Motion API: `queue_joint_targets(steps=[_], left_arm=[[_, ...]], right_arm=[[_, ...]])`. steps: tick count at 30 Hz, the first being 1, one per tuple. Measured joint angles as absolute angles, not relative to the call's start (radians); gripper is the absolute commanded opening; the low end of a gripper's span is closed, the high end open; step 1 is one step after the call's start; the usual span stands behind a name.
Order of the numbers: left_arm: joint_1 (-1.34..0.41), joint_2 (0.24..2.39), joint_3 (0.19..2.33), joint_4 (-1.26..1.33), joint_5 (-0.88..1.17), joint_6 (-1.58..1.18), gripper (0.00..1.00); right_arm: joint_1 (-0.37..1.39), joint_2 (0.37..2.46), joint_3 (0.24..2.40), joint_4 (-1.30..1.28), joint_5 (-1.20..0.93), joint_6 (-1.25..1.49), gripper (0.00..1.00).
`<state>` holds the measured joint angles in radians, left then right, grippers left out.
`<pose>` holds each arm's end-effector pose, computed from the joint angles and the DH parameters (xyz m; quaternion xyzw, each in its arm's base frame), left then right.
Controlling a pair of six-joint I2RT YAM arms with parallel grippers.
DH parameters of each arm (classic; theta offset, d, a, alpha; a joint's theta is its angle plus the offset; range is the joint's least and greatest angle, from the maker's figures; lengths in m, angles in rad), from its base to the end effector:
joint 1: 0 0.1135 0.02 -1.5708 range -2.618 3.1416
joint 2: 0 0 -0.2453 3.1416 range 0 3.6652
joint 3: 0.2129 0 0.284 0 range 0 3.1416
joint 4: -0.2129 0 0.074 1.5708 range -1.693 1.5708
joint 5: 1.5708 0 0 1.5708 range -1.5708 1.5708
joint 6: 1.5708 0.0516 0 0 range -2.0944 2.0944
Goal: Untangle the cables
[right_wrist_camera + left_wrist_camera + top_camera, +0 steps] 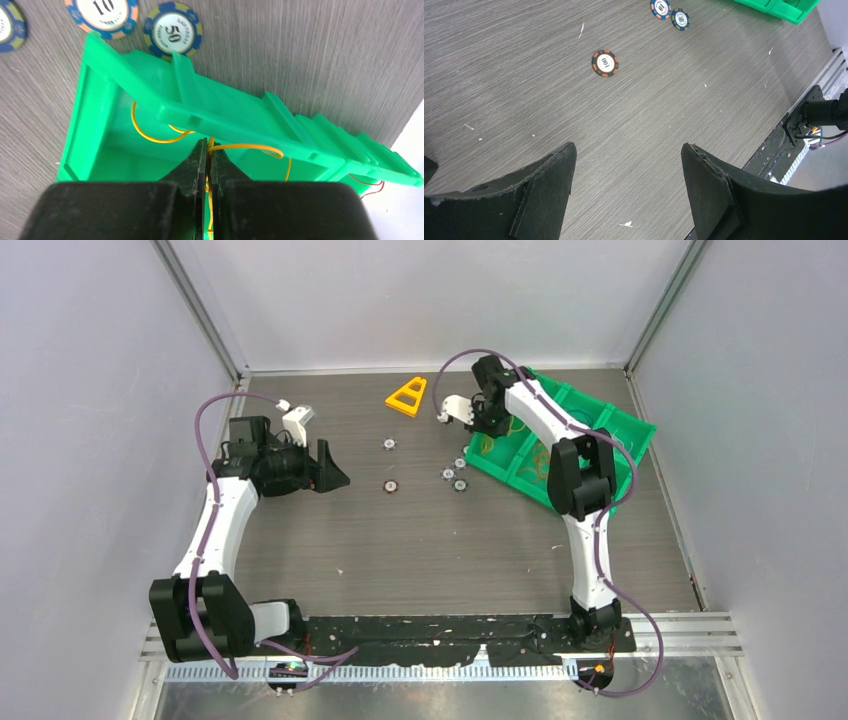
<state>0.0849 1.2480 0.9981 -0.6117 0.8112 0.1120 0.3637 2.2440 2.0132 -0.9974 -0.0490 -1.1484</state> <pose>0.2994 -0.0121 0.2525 0.1487 0.8598 -0.3369 0.3539 0.4655 0.1799 0.1820 -0.6788 0.7138 -0.0429 0.1667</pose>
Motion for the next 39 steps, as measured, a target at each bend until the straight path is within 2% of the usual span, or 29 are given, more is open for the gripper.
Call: queue_joint_targets(steps=[13,25,33,37,39], left_arm=[[0.085,1.248,0.999,-0.612,0.81,0.104,0.78],[0.085,1.268,1.013,-0.611,0.81,0.087,0.77],[0.085,1.27,1.013,-0.611,0.806,0.086,0.77],[0.085,1.27,1.013,-0.611,0.804,0.086,0.78],[0.085,1.27,1.014,-0.611,0.804,0.086,0.78]], right_arm=[[0.375,2.224,1.933,-0.967,-0.088,-1.148,0.08],[0.352,2.147,1.924,-0.942,-0.265,-1.157,0.09],[0.372,2.153,1.943,-0.962,-0.256,-1.183,0.08],[0.358,2.154,1.943,-0.964,-0.253,-1.184,0.15],[0.346,2.154,1.943,-0.965,-0.255,-1.183,0.26]])
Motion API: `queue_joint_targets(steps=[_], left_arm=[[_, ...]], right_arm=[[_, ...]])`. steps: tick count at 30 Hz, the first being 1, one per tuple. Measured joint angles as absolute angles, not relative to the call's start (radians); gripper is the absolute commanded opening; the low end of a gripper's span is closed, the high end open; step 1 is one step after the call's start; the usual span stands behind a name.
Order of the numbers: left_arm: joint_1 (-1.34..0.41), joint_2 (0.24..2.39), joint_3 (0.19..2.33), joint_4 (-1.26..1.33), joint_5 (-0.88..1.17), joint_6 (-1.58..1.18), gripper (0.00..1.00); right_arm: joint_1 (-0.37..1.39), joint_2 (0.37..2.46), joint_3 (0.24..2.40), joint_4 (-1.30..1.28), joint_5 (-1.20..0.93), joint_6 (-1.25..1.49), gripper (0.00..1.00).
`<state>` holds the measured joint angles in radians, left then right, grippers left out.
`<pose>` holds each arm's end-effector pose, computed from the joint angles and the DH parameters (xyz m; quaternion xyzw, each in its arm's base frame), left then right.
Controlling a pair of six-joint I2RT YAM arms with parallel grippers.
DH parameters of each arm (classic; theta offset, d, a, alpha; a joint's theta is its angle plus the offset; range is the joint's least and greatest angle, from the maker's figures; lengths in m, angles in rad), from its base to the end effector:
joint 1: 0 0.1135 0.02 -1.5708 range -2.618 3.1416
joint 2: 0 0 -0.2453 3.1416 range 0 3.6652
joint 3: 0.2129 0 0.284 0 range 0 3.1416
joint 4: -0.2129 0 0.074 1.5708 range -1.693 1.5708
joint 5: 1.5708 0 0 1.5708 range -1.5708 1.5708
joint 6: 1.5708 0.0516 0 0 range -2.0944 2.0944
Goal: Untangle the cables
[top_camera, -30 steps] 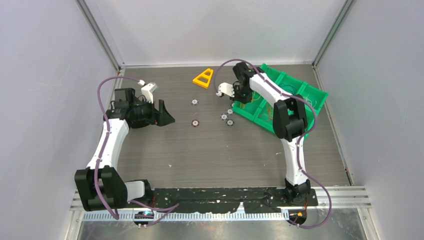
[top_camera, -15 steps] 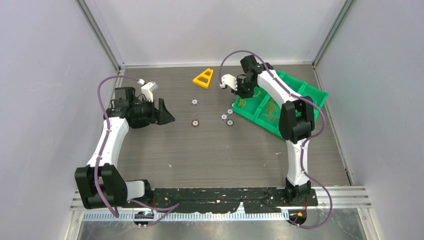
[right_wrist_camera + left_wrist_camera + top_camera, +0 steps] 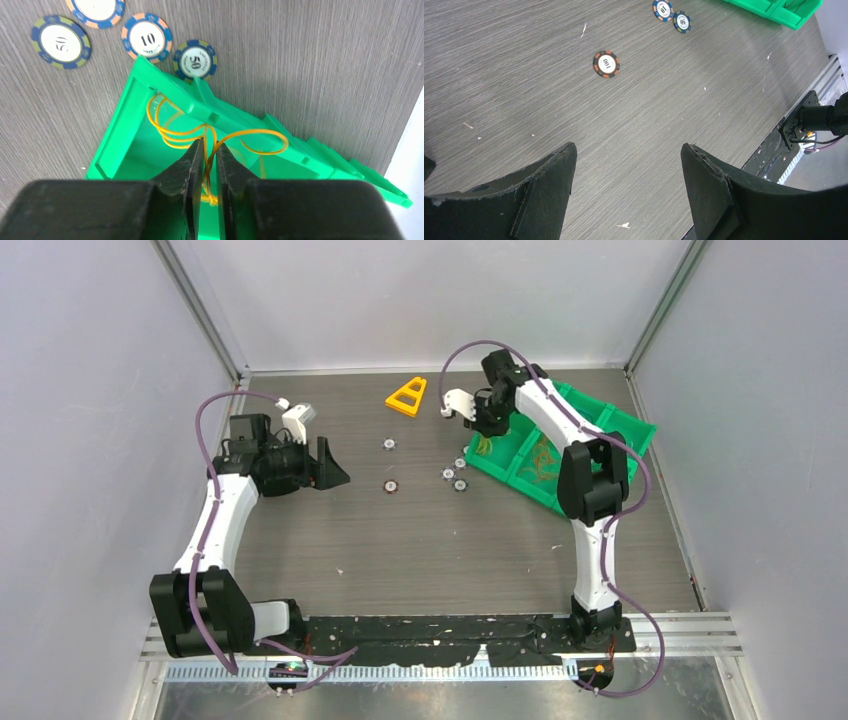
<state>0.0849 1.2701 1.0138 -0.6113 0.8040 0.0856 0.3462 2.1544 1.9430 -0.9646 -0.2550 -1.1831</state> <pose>0.3041 -0.0114 0.2517 0.1351 0.8639 -0.3390 0.3471 0.4535 0.1774 0.2042 -0.6913 0.6846 0.0349 0.2284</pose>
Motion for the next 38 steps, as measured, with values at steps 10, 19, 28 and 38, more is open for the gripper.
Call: queue_joint_targets(steps=[10,19,28,38], left_arm=[[0.084,1.271,1.049,-0.62,0.804,0.09,0.83],[0.08,1.301,1.246,-0.821,0.736,0.174,1.0],[0.005,1.404,1.627,-1.085,0.54,0.262,1.0],[-0.104,1.248,1.217,-1.053,0.313,0.159,1.0]], right_arm=[[0.234,2.131,1.934,-0.98,-0.313,-1.163,0.76],[0.234,1.838,1.901,-0.965,-0.447,-0.922,0.95],[0.091,1.279,1.38,-0.606,-0.488,-0.358,0.95],[0.049,0.871,0.765,-0.509,-0.414,-0.163,0.95]])
